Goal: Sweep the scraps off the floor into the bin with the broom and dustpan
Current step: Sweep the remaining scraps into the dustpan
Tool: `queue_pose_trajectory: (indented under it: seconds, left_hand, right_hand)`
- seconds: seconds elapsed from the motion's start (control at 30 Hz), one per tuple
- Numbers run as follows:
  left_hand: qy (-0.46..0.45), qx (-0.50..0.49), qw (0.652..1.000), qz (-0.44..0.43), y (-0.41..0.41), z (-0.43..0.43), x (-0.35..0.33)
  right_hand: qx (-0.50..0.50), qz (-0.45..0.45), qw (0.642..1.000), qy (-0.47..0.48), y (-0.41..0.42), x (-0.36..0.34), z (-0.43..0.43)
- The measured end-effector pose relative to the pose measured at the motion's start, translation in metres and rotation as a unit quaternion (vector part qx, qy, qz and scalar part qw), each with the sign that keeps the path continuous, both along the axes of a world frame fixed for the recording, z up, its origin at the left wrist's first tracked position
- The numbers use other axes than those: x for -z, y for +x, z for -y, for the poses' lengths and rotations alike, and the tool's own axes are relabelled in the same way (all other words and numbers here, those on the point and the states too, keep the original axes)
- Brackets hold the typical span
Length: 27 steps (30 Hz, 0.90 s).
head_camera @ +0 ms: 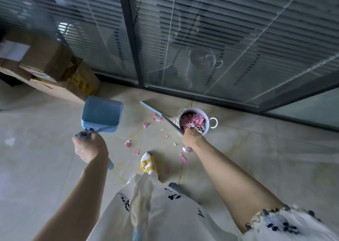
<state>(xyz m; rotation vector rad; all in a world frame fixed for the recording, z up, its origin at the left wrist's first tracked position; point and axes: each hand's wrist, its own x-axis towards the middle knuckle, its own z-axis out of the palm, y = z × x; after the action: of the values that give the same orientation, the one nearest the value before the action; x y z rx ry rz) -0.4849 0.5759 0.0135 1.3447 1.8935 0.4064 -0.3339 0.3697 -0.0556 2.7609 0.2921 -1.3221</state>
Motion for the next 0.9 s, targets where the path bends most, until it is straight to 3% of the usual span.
queue_pose_trajectory:
  seconds: [0.43,0.63,0.77,0.9]
  left_hand:
    - [-0.01,-0.003,1.0,0.008,-0.143,0.119,0.004]
    - [-0.028,-0.015,0.999,0.013,-0.189,0.136,0.007]
    - [-0.032,-0.021,0.999,0.011,-0.221,0.126,0.01]
    - [-0.031,-0.024,0.999,0.02,-0.254,0.11,0.014]
  right_hand:
    - [-0.029,-0.008,1.0,0.001,-0.157,-0.012,0.143]
    - [0.119,-0.029,0.991,0.059,-0.176,-0.022,0.17]
    - [0.239,-0.084,0.955,0.152,-0.197,-0.022,0.148]
    - [0.257,-0.102,0.946,0.168,-0.218,-0.011,0.103]
